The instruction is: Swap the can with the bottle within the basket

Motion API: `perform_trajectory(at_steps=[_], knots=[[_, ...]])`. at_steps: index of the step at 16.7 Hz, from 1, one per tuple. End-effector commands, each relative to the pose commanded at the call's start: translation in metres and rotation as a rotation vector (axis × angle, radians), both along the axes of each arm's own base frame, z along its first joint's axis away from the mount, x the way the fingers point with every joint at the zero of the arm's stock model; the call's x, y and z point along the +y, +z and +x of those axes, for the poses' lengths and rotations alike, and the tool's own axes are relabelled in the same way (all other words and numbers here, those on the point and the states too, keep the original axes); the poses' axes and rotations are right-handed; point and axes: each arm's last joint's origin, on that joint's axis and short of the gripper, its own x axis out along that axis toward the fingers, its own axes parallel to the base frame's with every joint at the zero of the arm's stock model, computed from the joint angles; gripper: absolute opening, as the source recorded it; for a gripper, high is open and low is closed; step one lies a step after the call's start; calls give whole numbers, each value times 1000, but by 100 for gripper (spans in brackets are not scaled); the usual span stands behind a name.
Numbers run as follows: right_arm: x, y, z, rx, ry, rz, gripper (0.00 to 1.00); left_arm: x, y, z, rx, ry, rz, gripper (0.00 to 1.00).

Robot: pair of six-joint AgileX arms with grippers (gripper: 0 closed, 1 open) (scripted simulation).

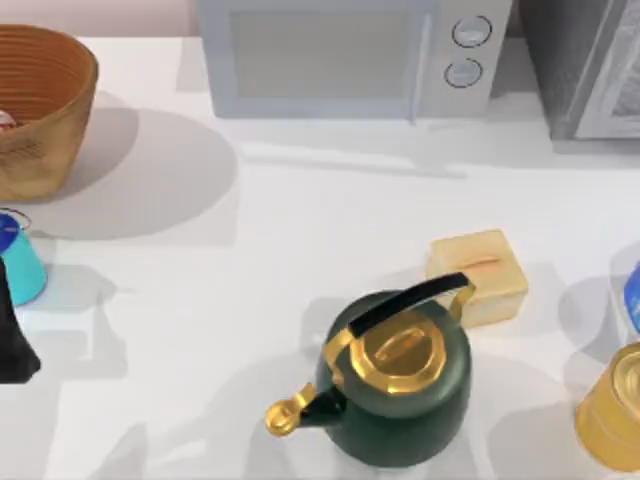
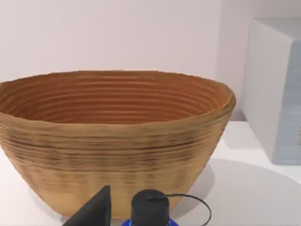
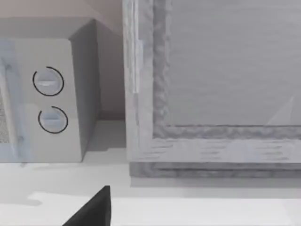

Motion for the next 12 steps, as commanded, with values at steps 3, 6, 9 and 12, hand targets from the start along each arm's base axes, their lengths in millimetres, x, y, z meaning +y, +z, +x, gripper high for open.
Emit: perform_trajectory(at_steps=[3,6,9,12], knots=[[0,0,0,0,0,0,100,0,1,0,7,0,0,100],[0,0,0,0,0,0,100,0,7,2,91,-3,-5,100],[0,0,0,0,0,0,100,0,22,9,259,-8,-13,100],[0,0,0,0,0,0,100,0,50,28,457,-12,-21,100]])
